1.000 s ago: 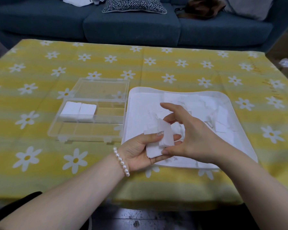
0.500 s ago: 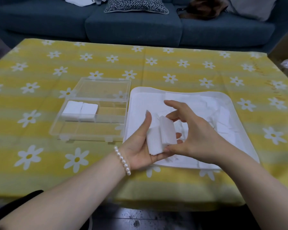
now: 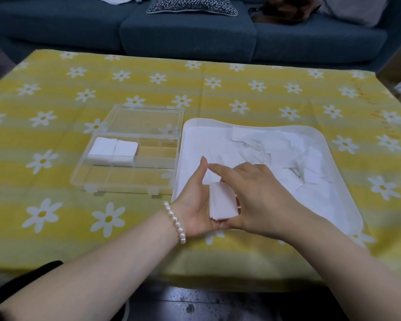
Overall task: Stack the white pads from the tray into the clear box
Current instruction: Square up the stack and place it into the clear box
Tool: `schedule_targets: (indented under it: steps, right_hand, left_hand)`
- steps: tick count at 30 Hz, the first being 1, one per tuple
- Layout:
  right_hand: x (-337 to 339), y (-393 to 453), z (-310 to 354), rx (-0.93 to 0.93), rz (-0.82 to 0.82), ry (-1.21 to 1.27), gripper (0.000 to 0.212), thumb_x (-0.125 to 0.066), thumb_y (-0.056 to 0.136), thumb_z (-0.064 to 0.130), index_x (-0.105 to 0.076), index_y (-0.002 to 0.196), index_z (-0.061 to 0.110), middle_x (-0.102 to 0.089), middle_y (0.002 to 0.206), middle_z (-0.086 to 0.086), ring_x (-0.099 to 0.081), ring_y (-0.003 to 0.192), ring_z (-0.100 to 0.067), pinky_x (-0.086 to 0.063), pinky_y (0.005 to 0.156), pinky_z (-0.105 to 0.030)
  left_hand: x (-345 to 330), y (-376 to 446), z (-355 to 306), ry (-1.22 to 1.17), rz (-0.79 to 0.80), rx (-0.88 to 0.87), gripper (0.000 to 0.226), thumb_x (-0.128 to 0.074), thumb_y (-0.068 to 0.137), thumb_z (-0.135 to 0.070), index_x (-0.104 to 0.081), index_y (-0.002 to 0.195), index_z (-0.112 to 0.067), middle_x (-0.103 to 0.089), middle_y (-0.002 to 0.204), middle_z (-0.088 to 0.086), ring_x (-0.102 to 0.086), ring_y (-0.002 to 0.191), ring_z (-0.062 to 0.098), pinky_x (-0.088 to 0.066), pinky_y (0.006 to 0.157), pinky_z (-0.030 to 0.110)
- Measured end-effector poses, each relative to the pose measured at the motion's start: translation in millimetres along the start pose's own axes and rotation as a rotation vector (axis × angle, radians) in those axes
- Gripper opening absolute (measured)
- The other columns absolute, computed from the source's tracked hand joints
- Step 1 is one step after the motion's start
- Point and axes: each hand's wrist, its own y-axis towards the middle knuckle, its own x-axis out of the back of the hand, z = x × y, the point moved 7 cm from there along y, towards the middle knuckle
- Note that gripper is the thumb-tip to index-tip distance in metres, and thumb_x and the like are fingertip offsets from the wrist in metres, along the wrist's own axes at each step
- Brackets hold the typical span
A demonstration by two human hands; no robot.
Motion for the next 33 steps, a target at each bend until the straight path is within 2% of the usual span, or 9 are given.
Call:
schedule_targets:
  steps: [7, 11, 17, 20, 22, 24, 26, 29, 33]
  right_hand:
    - [-6, 3, 6, -0.022, 0.009, 0.021, 0.094, -0.070, 0.068, 0.049, -0.019, 0.145, 0.031, -0.056, 0.113, 0.007, -0.046, 0.109, -0.019, -0.033, 0.089, -0.035]
    - [-9, 4, 5, -0.054, -0.013, 0.120, 0.091, -0.072, 0.066, 0.042, -0.021, 0.141, 0.031, -0.058, 0.106, 0.005, -0.050, 0.102, -0.019, -0.034, 0.082, -0.033]
    - [-12, 3, 13, -0.054, 0.004, 0.185, 0.093, -0.069, 0.069, 0.029, -0.014, 0.144, 0.034, -0.051, 0.120, 0.006, -0.045, 0.111, -0.018, -0.037, 0.092, -0.036]
    - [1, -2, 1, -0.103, 0.070, 0.561, 0.099, -0.080, 0.064, 0.032, -0.021, 0.143, 0.036, -0.044, 0.130, 0.008, -0.043, 0.121, -0.008, -0.036, 0.101, -0.025]
    - [21, -5, -30, -0.186, -0.025, 0.779, 0.082, -0.081, 0.061, 0.034, -0.038, 0.131, 0.041, -0.050, 0.125, 0.012, -0.047, 0.117, 0.000, -0.038, 0.096, -0.014]
    - [38, -9, -75, -0.322, -0.207, 0.796, 0.046, -0.077, 0.068, 0.026, -0.056, 0.107, 0.035, -0.062, 0.107, 0.009, -0.058, 0.099, -0.005, -0.045, 0.085, -0.017]
    - [45, -15, -115, -0.501, -0.316, 0.650, 0.018, -0.072, 0.078, 0.010, -0.063, 0.086, 0.023, -0.067, 0.088, 0.000, -0.060, 0.078, -0.011, -0.046, 0.069, -0.020]
    - [28, -14, -141, -0.641, -0.180, 0.377, 0.010, -0.066, 0.081, 0.005, -0.068, 0.083, 0.015, -0.064, 0.080, -0.003, -0.057, 0.074, -0.014, -0.034, 0.063, -0.020]
    - [2, 0, -133, -0.614, -0.024, 0.281, 0.018, -0.065, 0.082, 0.010, -0.069, 0.099, 0.015, -0.058, 0.085, 0.004, -0.055, 0.085, -0.015, -0.038, 0.073, -0.022]
  left_hand:
    - [-7, -3, 2, -0.015, -0.052, -0.021, 0.090, -0.018, 0.073, -0.086, -0.073, 0.090, -0.016, -0.072, 0.081, 0.007, -0.070, 0.068, 0.023, -0.052, 0.049, 0.025]
    - [-1, -1, 2, 0.004, -0.149, -0.080, 0.092, -0.019, 0.072, -0.086, -0.067, 0.109, -0.017, -0.073, 0.096, 0.008, -0.071, 0.084, 0.023, -0.054, 0.065, 0.031]
    - [3, 1, 1, -0.054, -0.212, -0.162, 0.086, -0.021, 0.074, -0.086, -0.072, 0.087, -0.017, -0.074, 0.086, 0.007, -0.072, 0.075, 0.022, -0.053, 0.061, 0.028]
    - [-1, -5, -5, -0.151, -0.166, -0.139, 0.090, -0.029, 0.071, -0.087, -0.071, 0.084, -0.009, -0.068, 0.078, 0.011, -0.066, 0.064, 0.025, -0.054, 0.062, 0.030]
    - [-1, -11, -14, -0.188, -0.165, -0.122, 0.071, -0.049, 0.072, -0.074, -0.061, 0.084, -0.005, -0.060, 0.070, 0.011, -0.060, 0.055, 0.023, -0.055, 0.056, 0.031]
    - [1, -15, -25, -0.175, -0.163, -0.127, 0.038, -0.064, 0.071, -0.041, -0.057, 0.082, -0.005, -0.061, 0.068, 0.011, -0.062, 0.056, 0.022, -0.057, 0.058, 0.034]
    - [4, -19, -35, -0.122, -0.186, -0.138, 0.008, -0.054, 0.074, -0.008, -0.055, 0.080, -0.002, -0.064, 0.067, 0.012, -0.064, 0.055, 0.020, -0.058, 0.059, 0.034]
    - [12, -19, -40, -0.100, -0.211, -0.120, 0.028, -0.031, 0.083, 0.007, -0.055, 0.096, 0.007, -0.069, 0.075, 0.015, -0.069, 0.060, 0.023, -0.059, 0.060, 0.037]
    - [13, -16, -37, -0.077, -0.187, -0.102, 0.030, -0.028, 0.083, 0.007, -0.049, 0.106, 0.007, -0.069, 0.092, 0.022, -0.070, 0.080, 0.034, -0.057, 0.075, 0.046]
